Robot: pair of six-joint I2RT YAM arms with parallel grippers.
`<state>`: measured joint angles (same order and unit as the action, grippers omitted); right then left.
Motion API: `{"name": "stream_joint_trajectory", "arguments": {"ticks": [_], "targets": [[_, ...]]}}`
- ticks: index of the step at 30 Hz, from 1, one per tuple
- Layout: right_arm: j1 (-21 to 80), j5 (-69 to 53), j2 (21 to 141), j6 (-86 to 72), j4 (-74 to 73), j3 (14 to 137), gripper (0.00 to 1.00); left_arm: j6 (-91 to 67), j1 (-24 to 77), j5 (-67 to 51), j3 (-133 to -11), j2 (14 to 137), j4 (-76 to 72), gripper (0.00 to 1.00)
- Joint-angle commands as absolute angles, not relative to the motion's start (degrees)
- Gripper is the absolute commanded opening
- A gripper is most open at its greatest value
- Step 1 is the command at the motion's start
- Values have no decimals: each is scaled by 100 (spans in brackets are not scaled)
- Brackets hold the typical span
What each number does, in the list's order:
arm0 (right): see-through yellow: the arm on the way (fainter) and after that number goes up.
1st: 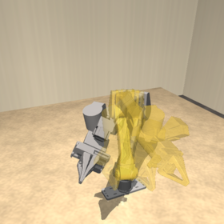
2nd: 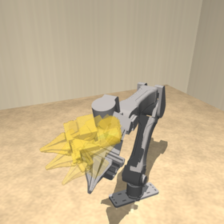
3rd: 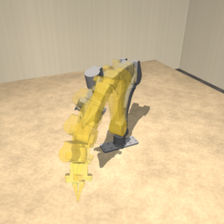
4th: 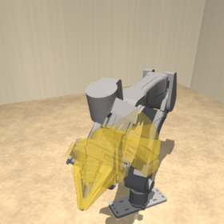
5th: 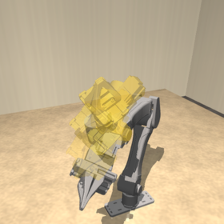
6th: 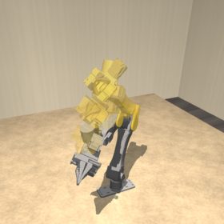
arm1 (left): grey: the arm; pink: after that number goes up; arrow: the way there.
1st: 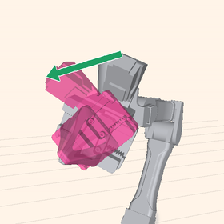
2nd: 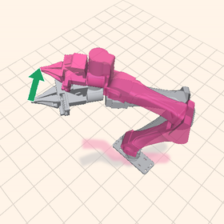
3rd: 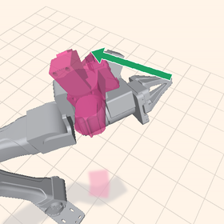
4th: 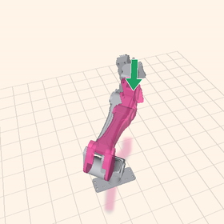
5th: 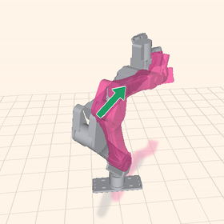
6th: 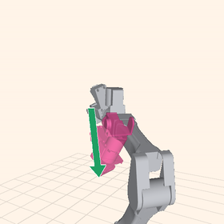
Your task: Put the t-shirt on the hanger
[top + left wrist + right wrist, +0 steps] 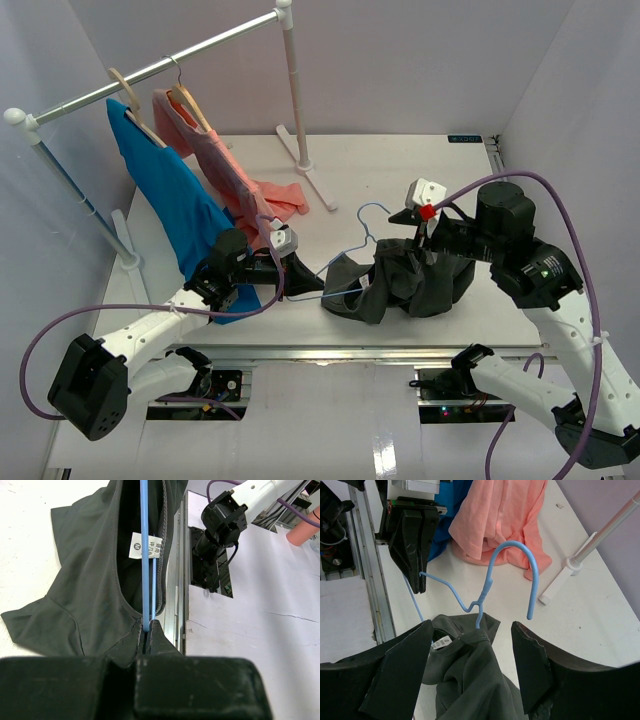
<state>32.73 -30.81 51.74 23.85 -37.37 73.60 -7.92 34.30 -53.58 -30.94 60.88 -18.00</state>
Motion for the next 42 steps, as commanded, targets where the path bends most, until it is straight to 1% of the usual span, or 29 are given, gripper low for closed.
{"name": "stream_joint_trajectory", "arguments": {"ticks": [1, 11, 15, 17, 19, 21, 23, 25, 26, 27, 29, 31, 32, 33, 35, 36, 37, 38, 39, 42], "targets": [[3291, -3323, 5452, 2558, -3941, 7379, 70, -717, 3445, -5472, -3278, 6006, -1983, 0], [3287, -3173, 5806, 2608, -4017, 7375, 70, -722, 3445, -5644, -3331, 5880, -1991, 0], [3305, -3296, 5933, 2610, -4061, 7339, 68, -765, 3445, -5686, -3349, 5862, -2091, 0], [3327, -3331, 6005, 2619, -4140, 7326, 66, -780, 3445, -5669, -3391, 5829, -2083, 0], [3359, -3304, 6039, 2681, -4224, 7385, 61, -810, 3445, -5655, -3456, 5800, -2069, 0], [3375, -3346, 6047, 2737, -4271, 7439, 47, -830, 3445, -5669, -3535, 5796, -2061, 0], [3375, -3492, 6043, 2751, -4364, 7516, 37, -854, 3445, -5695, -3638, 5806, -2059, 0], [3375, -3486, 6006, 2700, -4392, 7545, 32, -940, 3445, -5651, -3741, 5814, -2100, 0], [3375, -3447, 5984, 2674, -4392, 7560, 27, -1021, 3445, -5639, -3820, 5828, -2144, 0], [3375, -3395, 5964, 2658, -4387, 7580, 19, -1135, 3445, -5649, -3923, 5849, -2216, 0], [3375, -3363, 5870, 2579, -4269, 7612, 10, -1420, 3445, -5459, -4124, 5888, -2410, 0], [3375, -3240, 5783, 2364, -4126, 7641, 8, -1660, 3445, -5142, -4341, 5946, -2384, 4], [3375, -3179, 5742, 2247, -4048, 7652, 8, -1773, 3445, -4938, -4451, 5977, -2299, 12], [3375, -3129, 5702, 2138, -3969, 7662, 8, -1887, 3445, -4715, -4560, 6006, -2190, 24], [3375, -2948, 5616, 1886, -3809, 7677, 8, -2013, 3445, -4245, -4725, 6071, -1886, 43], [3375, -2844, 5583, 1773, -3742, 7683, 8, -2066, 3445, -3989, -4815, 6092, -1721, 50], [3375, -2727, 5565, 1678, -3692, 7688, 8, -2111, 3445, -3706, -4918, 6097, -1546, 55], [3375, -2588, 5548, 1581, -3669, 7690, 8, -2129, 3445, -3379, -4990, 6100, -1340, 58], [3375, -2438, 5528, 1484, -3662, 7676, 8, -2120, 3444, -3048, -5033, 6101, -1103, 58], [3375, -2100, 5442, 1312, -3499, 7523, 8, -2156, 3437, -2542, -5253, 6147, -602, 60]]}}
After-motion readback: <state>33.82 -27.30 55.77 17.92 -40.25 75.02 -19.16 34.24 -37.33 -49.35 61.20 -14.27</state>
